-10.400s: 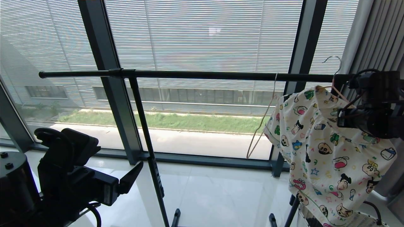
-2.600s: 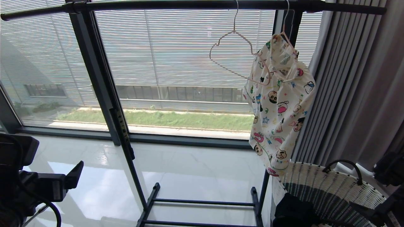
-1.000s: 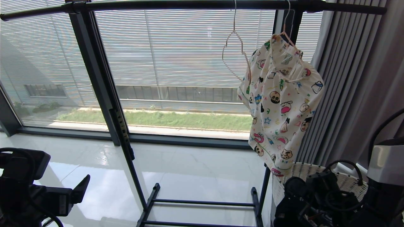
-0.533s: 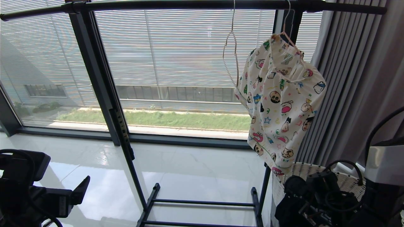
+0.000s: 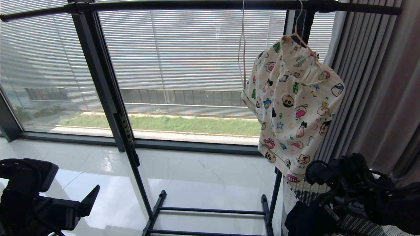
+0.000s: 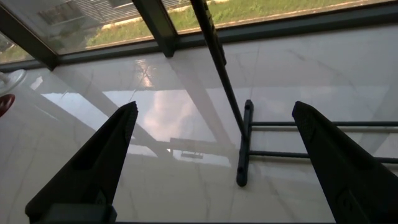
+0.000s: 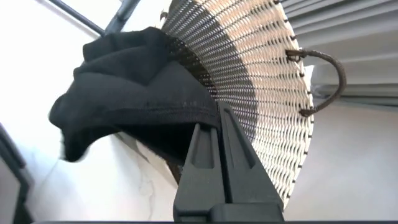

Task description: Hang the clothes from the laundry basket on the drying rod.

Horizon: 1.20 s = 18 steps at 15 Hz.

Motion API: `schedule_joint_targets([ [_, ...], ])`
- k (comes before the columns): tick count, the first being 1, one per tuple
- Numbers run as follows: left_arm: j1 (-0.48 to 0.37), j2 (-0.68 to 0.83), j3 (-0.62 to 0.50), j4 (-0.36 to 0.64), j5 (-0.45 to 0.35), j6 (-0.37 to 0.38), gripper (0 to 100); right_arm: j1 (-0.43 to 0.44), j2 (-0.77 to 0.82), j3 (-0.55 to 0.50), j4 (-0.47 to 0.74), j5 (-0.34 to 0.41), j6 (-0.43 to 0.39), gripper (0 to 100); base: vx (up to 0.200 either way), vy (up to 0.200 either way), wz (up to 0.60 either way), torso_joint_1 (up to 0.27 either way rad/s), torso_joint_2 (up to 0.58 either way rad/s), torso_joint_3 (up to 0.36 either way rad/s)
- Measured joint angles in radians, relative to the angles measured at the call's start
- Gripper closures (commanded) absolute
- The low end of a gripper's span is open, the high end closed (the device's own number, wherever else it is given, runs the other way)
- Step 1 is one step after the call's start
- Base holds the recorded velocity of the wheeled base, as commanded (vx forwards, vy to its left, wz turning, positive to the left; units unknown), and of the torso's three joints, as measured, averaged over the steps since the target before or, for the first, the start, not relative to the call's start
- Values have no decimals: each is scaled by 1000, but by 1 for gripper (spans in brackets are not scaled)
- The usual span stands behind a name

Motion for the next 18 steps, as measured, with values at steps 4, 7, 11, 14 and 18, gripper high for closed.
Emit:
schedule_joint_targets([
  [4, -18, -3, -4, 0, 0, 15, 0, 58, -199, -288, 440, 36, 156, 100, -150, 0, 0, 2, -2, 4],
  [7, -24, -4, -7, 0, 0, 14, 0, 136, -267, -410, 510, 42, 210, 100, -200, 0, 0, -1, 5, 4],
  [11, -37, -5, -9, 1, 1, 14, 0, 177, -289, -453, 515, 40, 209, 100, -200, 0, 0, 1, 4, 4],
  [14, -49, -5, -9, 0, 1, 13, 0, 183, -290, -484, 562, 40, 209, 100, -200, 0, 0, 1, 2, 2],
  [18, -59, -5, -9, 0, -5, 6, 0, 190, -286, -538, 602, 40, 208, 100, -50, 0, 0, 1, 1, 1],
])
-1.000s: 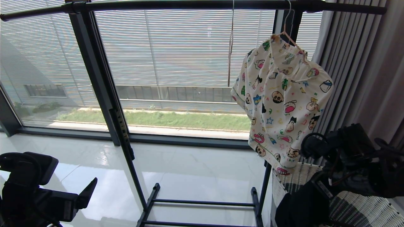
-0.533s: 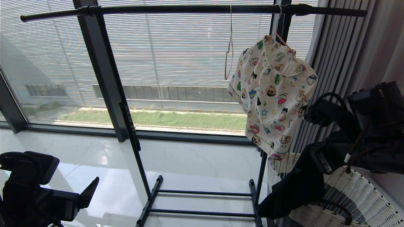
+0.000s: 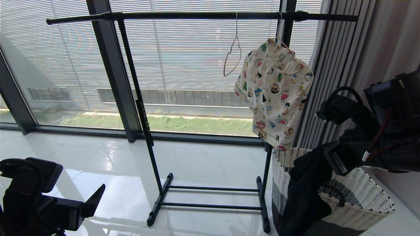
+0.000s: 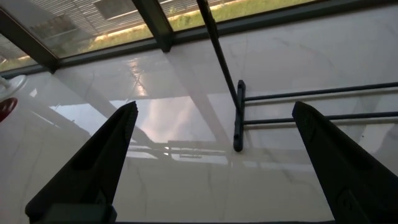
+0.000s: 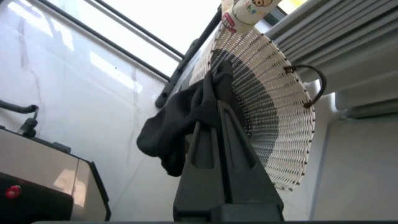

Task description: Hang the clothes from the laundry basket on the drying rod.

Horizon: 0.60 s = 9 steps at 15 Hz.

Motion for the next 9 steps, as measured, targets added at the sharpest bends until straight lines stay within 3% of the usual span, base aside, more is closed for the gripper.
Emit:
schedule_joint_targets([
  [2, -66, 0, -5, -9, -29, -25, 0, 10, 8, -26, -1, 1, 0, 100, 0, 0, 0, 0, 0, 0],
  [5, -267, 20, -64, -20, -114, -99, 0, 61, 27, -94, 1, 24, 12, 100, 0, 0, 0, 0, 0, 0],
  [9, -542, 161, -287, -25, -156, -261, 0, 146, 84, -213, 3, 88, 31, 100, 0, 0, 0, 0, 0, 0],
])
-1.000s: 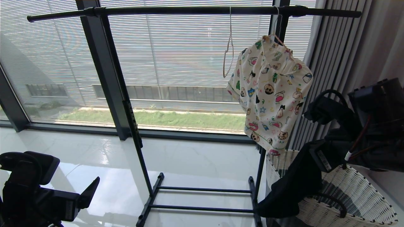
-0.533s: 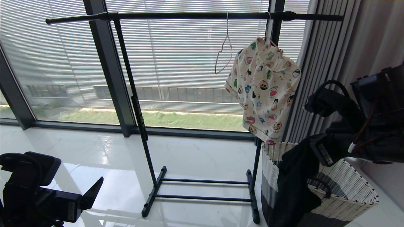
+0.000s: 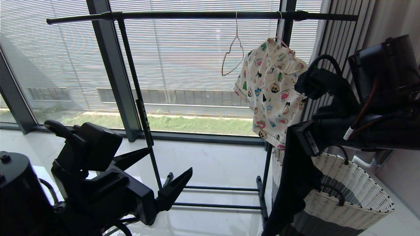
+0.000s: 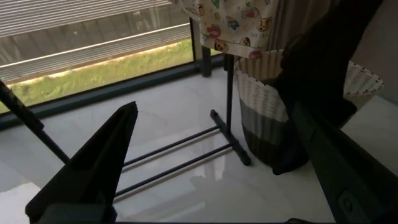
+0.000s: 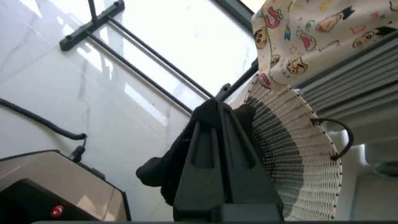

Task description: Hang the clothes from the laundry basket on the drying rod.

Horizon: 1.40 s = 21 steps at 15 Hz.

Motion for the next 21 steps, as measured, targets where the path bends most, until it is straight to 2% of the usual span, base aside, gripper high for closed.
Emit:
schedule_joint_targets([
  [1, -38, 42, -36, 0, -41, -29, 0, 21, 20, -31, 0, 13, 11, 100, 0, 0, 0, 0, 0, 0],
  [3, -81, 107, -98, -2, -195, -67, 0, 53, 59, -81, 1, 23, 24, 100, 0, 0, 0, 0, 0, 0],
  [6, -96, 197, -152, -3, -284, -73, 0, 82, 86, -102, 1, 45, 31, 100, 0, 0, 0, 0, 0, 0],
  [10, -74, 341, -254, -3, -296, -78, 0, 134, 85, -104, 1, 51, 39, 100, 0, 0, 0, 0, 0, 0],
  [12, -21, 425, -326, -4, -297, -76, 0, 162, 81, -102, 0, 51, 41, 100, 0, 0, 0, 0, 0, 0],
  [15, 27, 510, -368, -4, -299, -73, 0, 179, 77, -103, 0, 50, 41, 100, 0, 0, 0, 0, 0, 0],
  [21, -1, 619, -449, -5, -289, -70, 0, 206, 73, -97, -1, 50, 41, 100, 0, 0, 0, 0, 0, 0],
])
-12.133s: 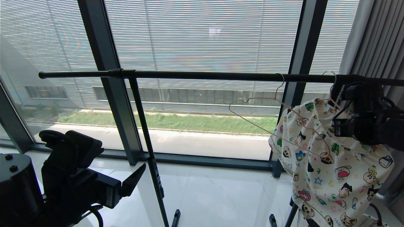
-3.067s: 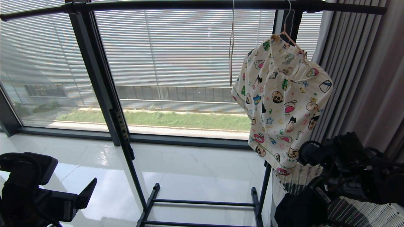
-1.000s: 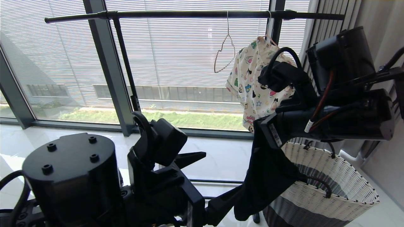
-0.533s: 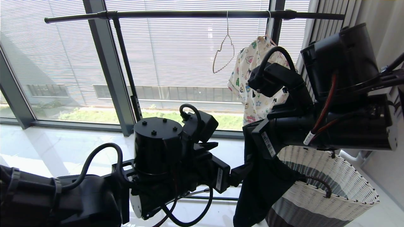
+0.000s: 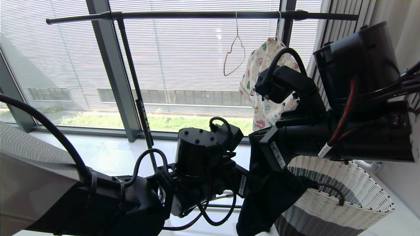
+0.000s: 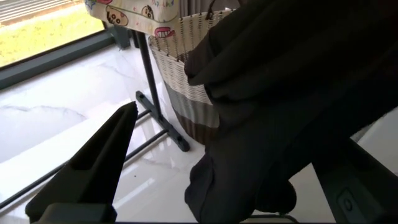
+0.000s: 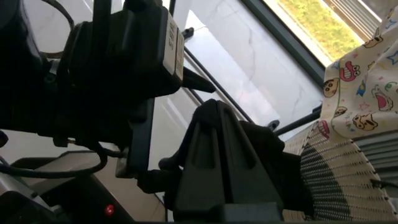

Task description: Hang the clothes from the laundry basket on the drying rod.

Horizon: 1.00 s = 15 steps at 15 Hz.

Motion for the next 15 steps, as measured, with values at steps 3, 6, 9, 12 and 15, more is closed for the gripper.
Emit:
schedule_joint_targets([
  [3, 14, 43, 4, 0, 81, 16, 0, 0, 0, 0, 0, -2, 0, 100, 0, 0, 0, 0, 0, 0],
  [6, 42, 57, 50, 1, 97, 36, 0, -1, -1, 1, 0, -3, 0, 100, 0, 0, 0, 0, 0, 0],
  [9, 54, 61, 81, 1, 97, 98, 0, -2, -1, 0, 0, -6, 0, 100, 0, 0, 0, 0, 0, 0],
  [12, 57, 62, 87, 1, 97, 103, 100, -2, -2, -1, 0, -8, 0, 100, 0, 0, 0, 0, 0, 0],
  [15, 57, 63, 90, 1, 104, 104, 100, -2, -2, -1, 0, -9, 0, 100, 0, 0, 0, 0, 0, 0],
])
